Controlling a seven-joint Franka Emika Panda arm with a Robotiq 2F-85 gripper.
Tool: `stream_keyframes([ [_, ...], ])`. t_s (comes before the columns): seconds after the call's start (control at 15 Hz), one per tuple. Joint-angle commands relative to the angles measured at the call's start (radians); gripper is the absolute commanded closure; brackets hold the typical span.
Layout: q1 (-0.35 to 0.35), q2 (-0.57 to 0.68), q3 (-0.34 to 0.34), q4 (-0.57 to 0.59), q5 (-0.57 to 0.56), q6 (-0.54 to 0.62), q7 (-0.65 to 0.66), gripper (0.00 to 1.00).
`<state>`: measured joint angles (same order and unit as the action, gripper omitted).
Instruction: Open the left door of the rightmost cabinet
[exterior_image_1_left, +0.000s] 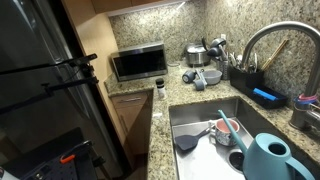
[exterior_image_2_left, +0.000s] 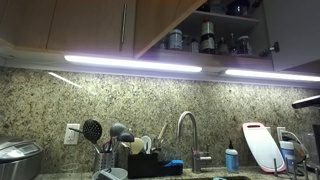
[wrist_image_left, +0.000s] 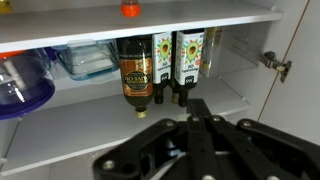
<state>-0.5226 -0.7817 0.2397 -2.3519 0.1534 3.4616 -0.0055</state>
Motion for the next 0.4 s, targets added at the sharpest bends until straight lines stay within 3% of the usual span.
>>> stream_keyframes([
  [0.0, -0.014, 0.012, 0.017, 0.001, 0.003, 0.0, 0.007, 0.97],
  [0.2, -0.019, 0.031, 0.032, 0.001, 0.005, 0.0, 0.009, 0.75],
  [0.33, -0.019, 0.031, 0.032, 0.001, 0.006, 0.0, 0.009, 0.74],
])
